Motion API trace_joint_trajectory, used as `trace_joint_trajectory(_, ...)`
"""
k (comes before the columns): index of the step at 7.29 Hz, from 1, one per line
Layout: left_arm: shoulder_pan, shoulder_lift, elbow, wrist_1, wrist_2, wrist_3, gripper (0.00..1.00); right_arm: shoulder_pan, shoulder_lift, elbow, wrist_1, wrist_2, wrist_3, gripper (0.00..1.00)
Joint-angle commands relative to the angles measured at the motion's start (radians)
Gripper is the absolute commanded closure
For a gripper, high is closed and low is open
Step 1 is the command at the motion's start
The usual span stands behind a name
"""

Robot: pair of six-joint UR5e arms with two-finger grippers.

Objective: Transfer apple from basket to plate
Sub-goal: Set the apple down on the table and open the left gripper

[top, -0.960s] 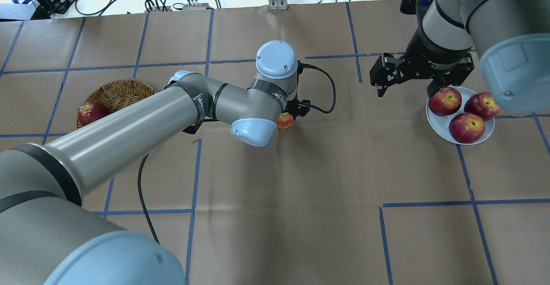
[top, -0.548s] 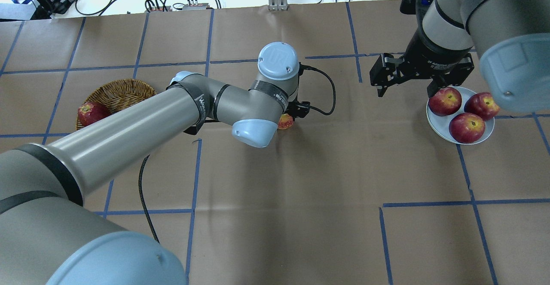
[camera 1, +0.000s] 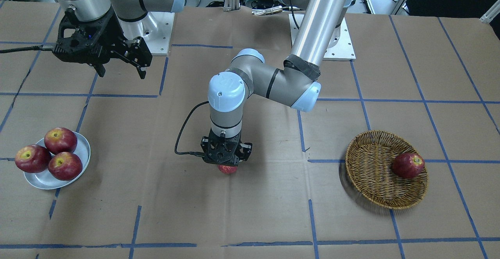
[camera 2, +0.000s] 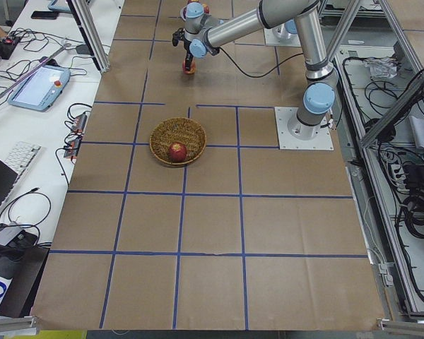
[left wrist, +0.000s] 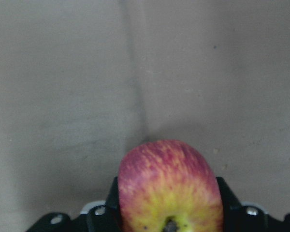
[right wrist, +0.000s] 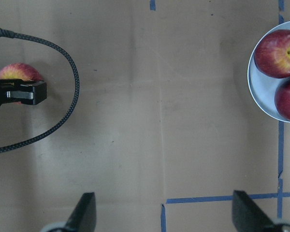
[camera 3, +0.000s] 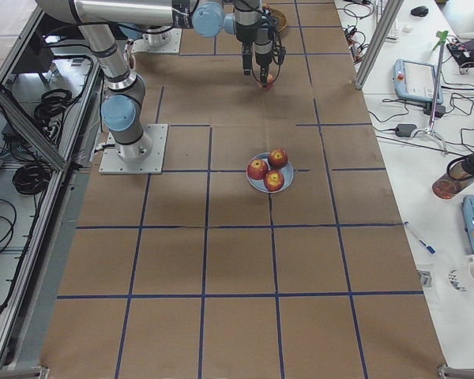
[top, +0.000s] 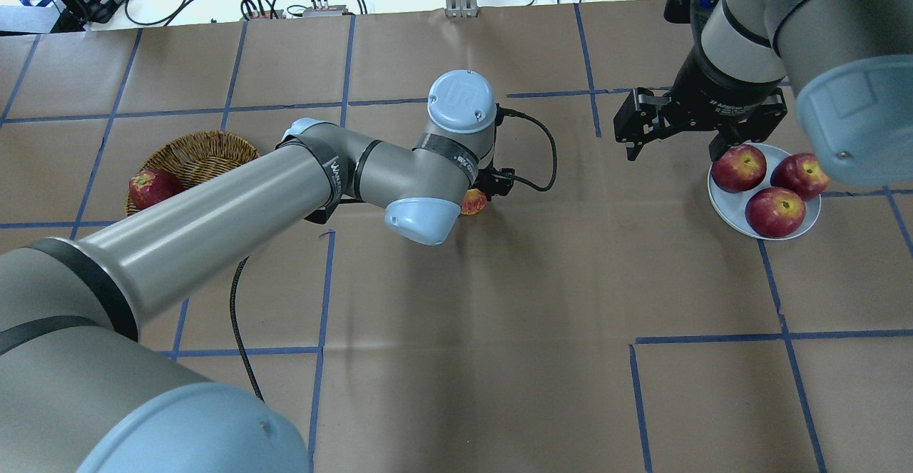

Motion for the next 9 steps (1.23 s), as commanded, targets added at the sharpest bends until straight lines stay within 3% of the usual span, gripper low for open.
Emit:
trace_joint_trajectory(1, 0.000, 0.020, 0.001, -0.014, -0.001, -0.001, 0.02, 0.000, 0.000, 0.000, 0.000, 0.000, 0.000, 0.00)
trace_joint_trajectory(5, 0.063, 0.265, 0.012, -0.297, -0.004, 0.096, 0.02, 0.000, 0.000, 0.000, 0.000, 0.000, 0.002, 0.00)
trace_joint_trajectory(9, 0.343, 0.599, -0.015, -0.674, -0.011, 0.389, 0.01, 0.002, 0.002, 0.000, -0.015, 0.000, 0.002, 0.00)
